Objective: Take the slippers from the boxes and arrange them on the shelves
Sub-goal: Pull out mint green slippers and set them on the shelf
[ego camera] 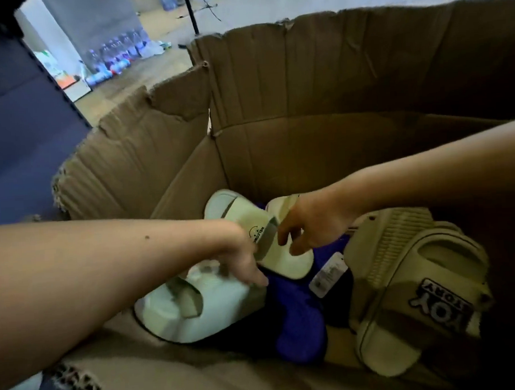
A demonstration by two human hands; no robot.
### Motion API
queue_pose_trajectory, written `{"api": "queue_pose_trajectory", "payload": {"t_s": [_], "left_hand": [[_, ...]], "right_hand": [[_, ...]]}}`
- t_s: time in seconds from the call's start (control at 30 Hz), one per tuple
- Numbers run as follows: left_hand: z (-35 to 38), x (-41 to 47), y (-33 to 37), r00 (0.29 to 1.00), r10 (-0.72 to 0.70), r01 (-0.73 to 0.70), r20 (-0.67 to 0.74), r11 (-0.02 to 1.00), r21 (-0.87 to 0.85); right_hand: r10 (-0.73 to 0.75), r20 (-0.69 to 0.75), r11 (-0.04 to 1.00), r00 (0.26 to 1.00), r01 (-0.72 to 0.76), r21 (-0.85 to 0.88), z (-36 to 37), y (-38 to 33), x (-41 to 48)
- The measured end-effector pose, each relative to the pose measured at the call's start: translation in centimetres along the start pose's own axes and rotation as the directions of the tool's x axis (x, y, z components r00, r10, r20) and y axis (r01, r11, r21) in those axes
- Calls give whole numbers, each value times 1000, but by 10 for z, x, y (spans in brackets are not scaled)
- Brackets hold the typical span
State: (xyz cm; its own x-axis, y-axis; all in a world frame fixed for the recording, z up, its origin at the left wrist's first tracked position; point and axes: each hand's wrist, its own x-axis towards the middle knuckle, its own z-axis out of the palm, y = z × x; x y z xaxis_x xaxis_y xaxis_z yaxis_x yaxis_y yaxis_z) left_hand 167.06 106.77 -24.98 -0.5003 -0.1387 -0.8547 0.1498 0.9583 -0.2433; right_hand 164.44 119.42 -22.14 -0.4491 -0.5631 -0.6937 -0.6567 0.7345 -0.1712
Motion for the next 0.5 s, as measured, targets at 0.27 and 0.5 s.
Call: {"api": "queue_pose_trajectory", "payload": {"t_s": [0.27, 0.5], "left_hand": [[49, -8, -7, 995, 90, -91, -31, 995, -30], [57, -23, -1, 997, 51, -44, -65, 994, 100]], "right_hand": [[-154, -369, 829, 916, -83, -553, 15, 1, 83], [-253, -445, 756, 859, -111, -645, 23, -24, 112]]}}
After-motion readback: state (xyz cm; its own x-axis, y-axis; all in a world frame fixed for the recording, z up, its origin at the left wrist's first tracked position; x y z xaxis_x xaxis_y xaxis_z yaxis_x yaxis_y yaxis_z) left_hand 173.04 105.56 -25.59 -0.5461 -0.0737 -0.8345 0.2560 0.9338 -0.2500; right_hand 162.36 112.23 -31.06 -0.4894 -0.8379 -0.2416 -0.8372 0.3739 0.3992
